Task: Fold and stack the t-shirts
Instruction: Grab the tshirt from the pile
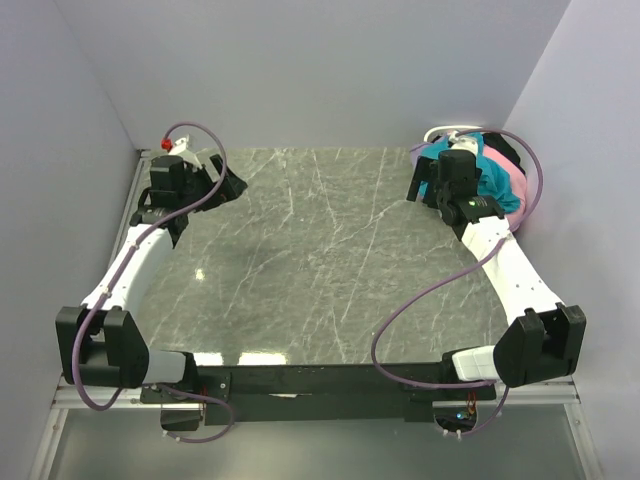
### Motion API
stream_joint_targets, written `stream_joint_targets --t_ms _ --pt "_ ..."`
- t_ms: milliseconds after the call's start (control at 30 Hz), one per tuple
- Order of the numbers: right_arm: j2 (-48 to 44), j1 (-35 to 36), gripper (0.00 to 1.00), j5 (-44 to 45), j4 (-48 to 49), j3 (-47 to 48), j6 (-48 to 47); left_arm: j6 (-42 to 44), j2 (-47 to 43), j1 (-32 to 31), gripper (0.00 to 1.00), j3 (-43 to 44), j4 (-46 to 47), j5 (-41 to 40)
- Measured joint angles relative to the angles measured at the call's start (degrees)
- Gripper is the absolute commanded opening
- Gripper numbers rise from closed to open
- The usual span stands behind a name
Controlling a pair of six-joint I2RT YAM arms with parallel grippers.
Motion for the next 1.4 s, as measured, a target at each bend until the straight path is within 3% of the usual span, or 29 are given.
stream_joint_targets --t_ms 100,300,467,800,1000,1100,1233,1267,1333,1400 --pt "-0.02 0.0 1.0 0.92 0.11 0.0 0.22 -0.11 -1.25 0.0 0.99 -0.74 0.35 -1.31" --pt "-0.02 -0.02 1.0 2.47 0.04 0.0 1.51 -5.4 -7.3 -0.04 0.99 -2.05 -0.76 -12.24" --pt "1.25 -0.02 1.0 3.78 -0.04 0.66 1.75 -5.9 -10.75 0.0 0.99 -3.19 1.25 -13.9" --pt "29.62 -1.79 0.99 10.34 -4.55 28.35 1.79 -5.33 -4.37 0.0 1.0 -3.45 -1.14 -8.07" --pt "41.24 -4.15 0.88 14.1 -9.27 40.57 3.1 -3.56 -1.55 0.0 0.99 -2.89 -4.37 -6.23" --pt "42.32 -4.72 0.72 16.02 -10.03 41.38 3.02 -3.06 -0.52 0.0 0.99 -2.25 -5.14 -5.81" --pt "42.25 -4.9 0.38 18.16 -10.34 41.38 2.56 -2.82 1.16 0.0 0.99 -2.03 -5.09 -4.39" --pt "42.23 -4.9 0.38 18.6 -10.36 41.29 2.56 -2.82 1.51 0.0 0.99 -2.03 -5.11 -4.17" --pt "42.05 -4.92 0.59 19.41 -10.34 40.68 2.36 -2.82 2.27 0.0 0.99 -2.03 -5.14 -3.69" --pt "41.29 -5.16 0.68 19.74 -10.01 39.06 2.36 -2.8 2.8 0.0 0.99 -2.01 -5.16 -3.34"
